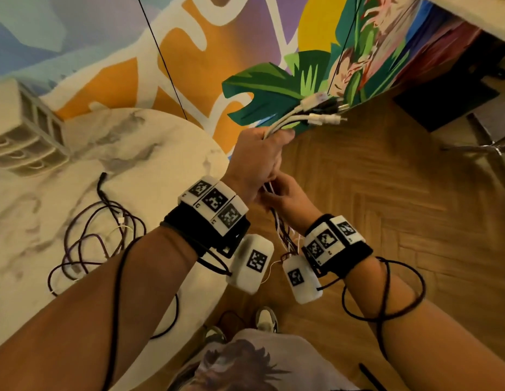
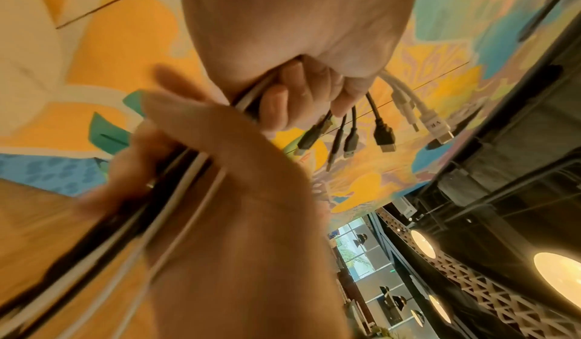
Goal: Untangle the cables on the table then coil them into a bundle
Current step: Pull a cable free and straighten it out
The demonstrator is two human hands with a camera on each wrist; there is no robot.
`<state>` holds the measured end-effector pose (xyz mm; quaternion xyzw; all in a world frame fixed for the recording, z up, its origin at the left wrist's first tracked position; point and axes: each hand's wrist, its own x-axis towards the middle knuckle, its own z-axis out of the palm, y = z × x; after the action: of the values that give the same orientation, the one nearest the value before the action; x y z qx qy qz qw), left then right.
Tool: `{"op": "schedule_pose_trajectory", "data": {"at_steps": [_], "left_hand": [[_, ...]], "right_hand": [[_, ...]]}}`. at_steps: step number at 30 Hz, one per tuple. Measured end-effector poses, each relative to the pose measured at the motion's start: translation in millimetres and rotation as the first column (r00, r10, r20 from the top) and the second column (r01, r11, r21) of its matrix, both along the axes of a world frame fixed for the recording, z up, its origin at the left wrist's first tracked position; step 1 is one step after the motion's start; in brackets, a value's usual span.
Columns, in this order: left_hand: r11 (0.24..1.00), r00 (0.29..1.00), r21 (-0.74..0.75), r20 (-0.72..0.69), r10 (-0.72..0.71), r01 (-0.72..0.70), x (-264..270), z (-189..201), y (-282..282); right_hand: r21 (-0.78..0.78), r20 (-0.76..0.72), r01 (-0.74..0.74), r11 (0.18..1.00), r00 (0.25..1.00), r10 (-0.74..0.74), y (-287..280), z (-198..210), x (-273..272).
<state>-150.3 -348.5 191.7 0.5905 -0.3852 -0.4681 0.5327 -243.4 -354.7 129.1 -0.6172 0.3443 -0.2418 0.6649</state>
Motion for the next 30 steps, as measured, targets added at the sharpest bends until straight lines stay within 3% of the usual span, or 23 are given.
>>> {"op": "schedule_pose_trajectory", "data": {"at_steps": [2,3,6,11,13,15,16,18,21,24,30], "left_hand": [[0.997,0.998,0.075,0.054,0.024,-0.028,3,-10,7],[0.996,0.994,0.09,0.11,0.005,-0.015,3,-14,11],[0.991,0.956,0.106,0.27,-0.11,0.084,-6,-26,24],[0.956,0.923,0.225,0.293,-0.249,0.187,-8,-37,42],[0.944,0.847,0.246,0.431,-0.311,0.221,0,-40,50],[0.911,0.668,0.236,0.622,-0.409,0.338,9,-35,60],[0.915,0.603,0.232,0.693,-0.394,0.331,14,-30,63],[0.973,0.538,0.099,0.819,-0.2,0.21,26,-20,65],[0.98,0.547,-0.152,0.835,0.056,0.132,30,-4,56],[0.977,0.529,-0.141,0.848,0.035,0.162,25,2,45],[0.944,0.548,-0.276,0.825,0.136,0.18,32,-3,55]], "right_hand": [[0.163,0.22,0.011,0.987,0.974,-0.047,-8,5,-5],[0.215,0.26,0.019,0.976,0.962,-0.076,-12,7,-6],[0.151,0.15,0.012,0.988,0.988,-0.035,-21,16,-6],[0.171,0.053,0.011,0.985,0.998,-0.021,-7,18,1],[0.157,-0.003,0.062,0.986,0.998,-0.062,-3,14,3],[0.192,-0.019,0.145,0.971,0.989,-0.144,-1,13,6],[0.214,-0.014,0.179,0.96,0.984,-0.18,-1,14,8],[0.19,-0.021,0.239,0.952,0.971,-0.24,-1,13,10],[0.042,-0.035,0.138,0.989,0.99,-0.137,7,13,15],[-0.064,-0.073,0.005,0.998,0.997,-0.01,18,9,23],[-0.076,-0.12,0.023,0.997,0.992,-0.032,25,9,31]]}}
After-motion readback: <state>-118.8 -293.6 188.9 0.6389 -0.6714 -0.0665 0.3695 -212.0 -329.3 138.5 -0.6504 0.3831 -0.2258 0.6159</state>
